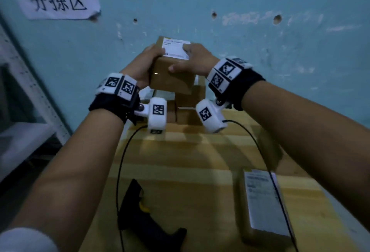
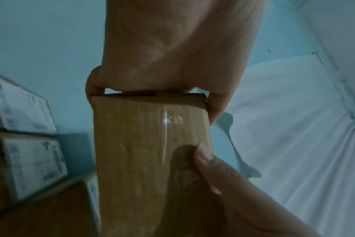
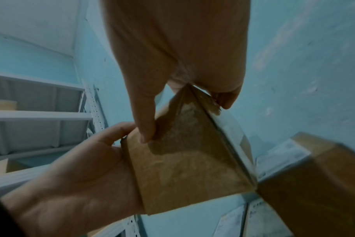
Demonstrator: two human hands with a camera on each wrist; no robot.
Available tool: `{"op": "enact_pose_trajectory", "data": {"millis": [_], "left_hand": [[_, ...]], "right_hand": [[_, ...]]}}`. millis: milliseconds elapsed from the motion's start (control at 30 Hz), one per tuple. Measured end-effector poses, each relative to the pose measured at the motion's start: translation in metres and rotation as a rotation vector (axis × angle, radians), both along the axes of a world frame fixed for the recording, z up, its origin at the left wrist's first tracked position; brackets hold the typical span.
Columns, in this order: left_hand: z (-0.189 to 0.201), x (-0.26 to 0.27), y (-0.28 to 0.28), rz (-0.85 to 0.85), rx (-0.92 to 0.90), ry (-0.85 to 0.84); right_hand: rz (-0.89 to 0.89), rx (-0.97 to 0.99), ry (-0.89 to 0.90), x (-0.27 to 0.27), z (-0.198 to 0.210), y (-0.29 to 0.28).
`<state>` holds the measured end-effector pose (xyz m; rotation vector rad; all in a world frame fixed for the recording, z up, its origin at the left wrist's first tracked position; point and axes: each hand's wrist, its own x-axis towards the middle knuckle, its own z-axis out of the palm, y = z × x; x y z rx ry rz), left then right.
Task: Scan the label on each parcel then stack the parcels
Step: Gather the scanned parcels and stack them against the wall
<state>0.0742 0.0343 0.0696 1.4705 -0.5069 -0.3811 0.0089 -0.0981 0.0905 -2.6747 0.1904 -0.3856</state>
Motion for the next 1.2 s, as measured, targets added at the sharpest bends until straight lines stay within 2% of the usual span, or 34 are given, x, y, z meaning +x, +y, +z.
{"op": "enact_pose_trajectory", "data": {"millis": [267, 400, 567, 733, 1033, 1200], "left_hand": [[-0.056, 0.075, 0.041, 0.188, -0.132, -0.021], [-0.081, 0.102, 0.045, 0.24, -0.127, 0.044], [-0.106, 0.132, 0.045, 0.297, -0.079, 0.051], [-0.12, 0.142, 0.051, 0.275, -0.054, 0.142], [-0.12, 0.148, 0.047, 0.246, -0.015, 0.112], [-0.105, 0.12, 0.052, 0.469, -0.065, 0.056]], "right_hand": [[0.062, -0.135, 0.0, 0.083, -0.039, 0.039], [0.059, -0.116, 0.025, 0.119, -0.064, 0.047], [0.044, -0.002, 0.077, 0.151, -0.099, 0.05], [0.03, 0.07, 0.039, 0.16, -0.116, 0.054], [0.0, 0.168, 0.074, 0.165, -0.115, 0.055], [0.017, 0.156, 0.037, 0.139, -0.1, 0.051]]}}
